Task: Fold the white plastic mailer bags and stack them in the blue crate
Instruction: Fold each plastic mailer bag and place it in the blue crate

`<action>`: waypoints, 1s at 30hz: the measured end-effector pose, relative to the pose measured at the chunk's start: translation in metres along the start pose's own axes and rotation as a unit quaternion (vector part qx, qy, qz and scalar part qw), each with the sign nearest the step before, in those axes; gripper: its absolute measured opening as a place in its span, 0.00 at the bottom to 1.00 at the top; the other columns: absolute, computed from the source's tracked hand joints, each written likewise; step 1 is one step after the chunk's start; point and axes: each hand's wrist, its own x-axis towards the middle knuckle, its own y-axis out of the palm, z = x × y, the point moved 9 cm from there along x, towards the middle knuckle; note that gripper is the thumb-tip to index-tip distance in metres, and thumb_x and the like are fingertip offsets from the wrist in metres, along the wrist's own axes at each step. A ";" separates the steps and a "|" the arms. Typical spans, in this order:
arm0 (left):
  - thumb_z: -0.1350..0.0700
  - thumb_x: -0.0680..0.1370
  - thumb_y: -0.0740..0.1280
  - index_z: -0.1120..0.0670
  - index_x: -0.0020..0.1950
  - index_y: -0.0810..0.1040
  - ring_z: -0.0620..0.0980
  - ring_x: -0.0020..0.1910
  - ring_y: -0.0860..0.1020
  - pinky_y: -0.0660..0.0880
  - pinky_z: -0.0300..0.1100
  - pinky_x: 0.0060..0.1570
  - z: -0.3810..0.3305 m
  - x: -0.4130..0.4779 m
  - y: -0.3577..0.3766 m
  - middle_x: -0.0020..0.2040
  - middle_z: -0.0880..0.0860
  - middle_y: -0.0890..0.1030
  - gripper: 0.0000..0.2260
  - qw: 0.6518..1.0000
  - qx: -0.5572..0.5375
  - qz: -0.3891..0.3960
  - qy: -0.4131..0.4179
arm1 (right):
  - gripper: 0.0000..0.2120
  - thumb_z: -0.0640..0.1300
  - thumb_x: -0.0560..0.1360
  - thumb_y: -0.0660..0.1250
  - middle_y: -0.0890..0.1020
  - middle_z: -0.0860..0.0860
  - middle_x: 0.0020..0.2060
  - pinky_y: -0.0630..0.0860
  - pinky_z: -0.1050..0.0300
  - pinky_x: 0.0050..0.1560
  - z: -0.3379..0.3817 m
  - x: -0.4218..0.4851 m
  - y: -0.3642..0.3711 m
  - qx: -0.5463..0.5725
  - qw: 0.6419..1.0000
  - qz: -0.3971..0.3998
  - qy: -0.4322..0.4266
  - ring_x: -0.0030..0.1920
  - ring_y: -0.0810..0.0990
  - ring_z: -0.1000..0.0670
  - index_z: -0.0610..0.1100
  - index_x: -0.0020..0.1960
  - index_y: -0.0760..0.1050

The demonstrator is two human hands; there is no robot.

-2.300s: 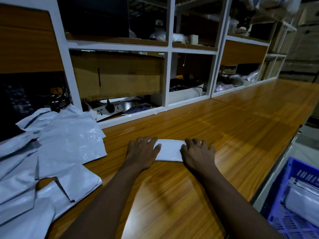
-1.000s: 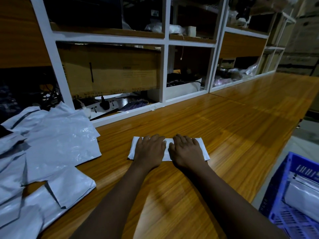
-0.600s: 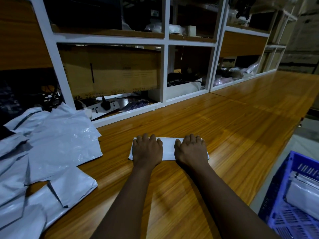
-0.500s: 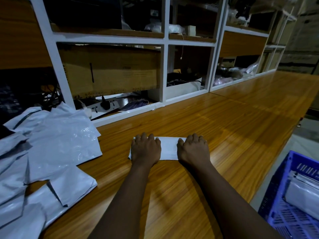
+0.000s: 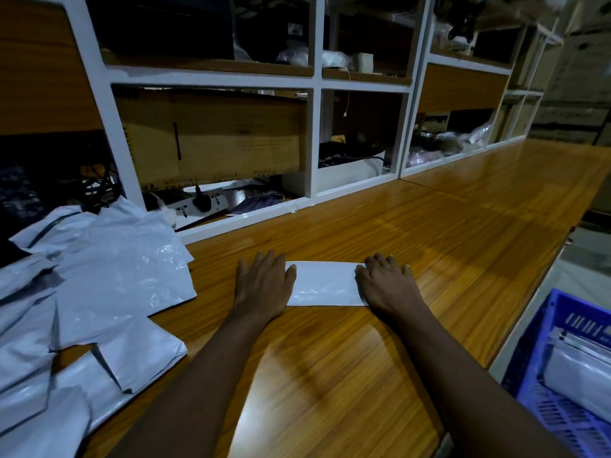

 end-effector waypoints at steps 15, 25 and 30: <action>0.48 0.85 0.57 0.55 0.75 0.68 0.51 0.72 0.69 0.62 0.47 0.70 -0.053 -0.005 -0.009 0.73 0.53 0.72 0.21 0.973 -0.092 -0.042 0.205 | 0.22 0.55 0.82 0.51 0.82 0.46 0.51 0.75 0.50 0.44 0.057 0.003 -0.028 0.220 0.943 -0.109 -0.226 0.47 0.79 0.46 0.43 0.62 0.76; 0.31 0.78 0.56 0.42 0.78 0.60 0.49 0.76 0.60 0.53 0.55 0.73 -0.034 0.003 0.008 0.78 0.44 0.62 0.31 0.985 -0.082 0.055 0.139 | 0.52 0.74 0.71 0.26 0.69 0.46 0.74 0.64 0.40 0.69 0.052 -0.001 -0.020 0.111 0.972 -0.019 -0.206 0.73 0.68 0.41 0.45 0.77 0.63; 0.28 0.75 0.56 0.40 0.77 0.60 0.50 0.76 0.59 0.51 0.60 0.73 -0.030 0.001 0.008 0.78 0.44 0.61 0.34 0.989 -0.072 0.063 0.116 | 0.60 0.78 0.59 0.18 0.58 0.52 0.79 0.55 0.40 0.74 0.045 0.000 -0.012 0.084 0.982 0.025 -0.167 0.78 0.57 0.45 0.52 0.80 0.52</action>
